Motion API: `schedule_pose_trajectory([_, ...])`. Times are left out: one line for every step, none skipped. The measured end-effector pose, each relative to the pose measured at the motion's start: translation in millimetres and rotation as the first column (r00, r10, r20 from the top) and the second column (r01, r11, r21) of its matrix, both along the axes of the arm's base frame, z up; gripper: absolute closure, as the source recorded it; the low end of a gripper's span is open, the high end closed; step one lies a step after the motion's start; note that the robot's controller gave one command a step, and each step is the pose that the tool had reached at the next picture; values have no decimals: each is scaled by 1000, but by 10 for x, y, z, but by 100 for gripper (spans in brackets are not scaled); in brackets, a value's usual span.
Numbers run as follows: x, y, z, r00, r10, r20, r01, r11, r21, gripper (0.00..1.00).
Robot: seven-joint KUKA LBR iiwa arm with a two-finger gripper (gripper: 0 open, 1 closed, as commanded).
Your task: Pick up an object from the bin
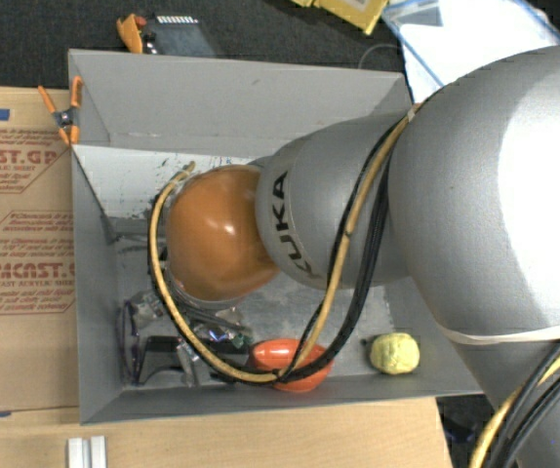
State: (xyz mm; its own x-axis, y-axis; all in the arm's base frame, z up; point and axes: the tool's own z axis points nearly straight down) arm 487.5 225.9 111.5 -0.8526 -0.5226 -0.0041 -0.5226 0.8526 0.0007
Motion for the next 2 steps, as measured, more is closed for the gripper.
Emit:
schedule_pose_trajectory([-13, -151, 27, 946, -323, -2, 323, 946, 2, 0])
schedule_pose_trajectory([-13, -246, -254, 980, -200, 0, 200, 980, 2, 0])
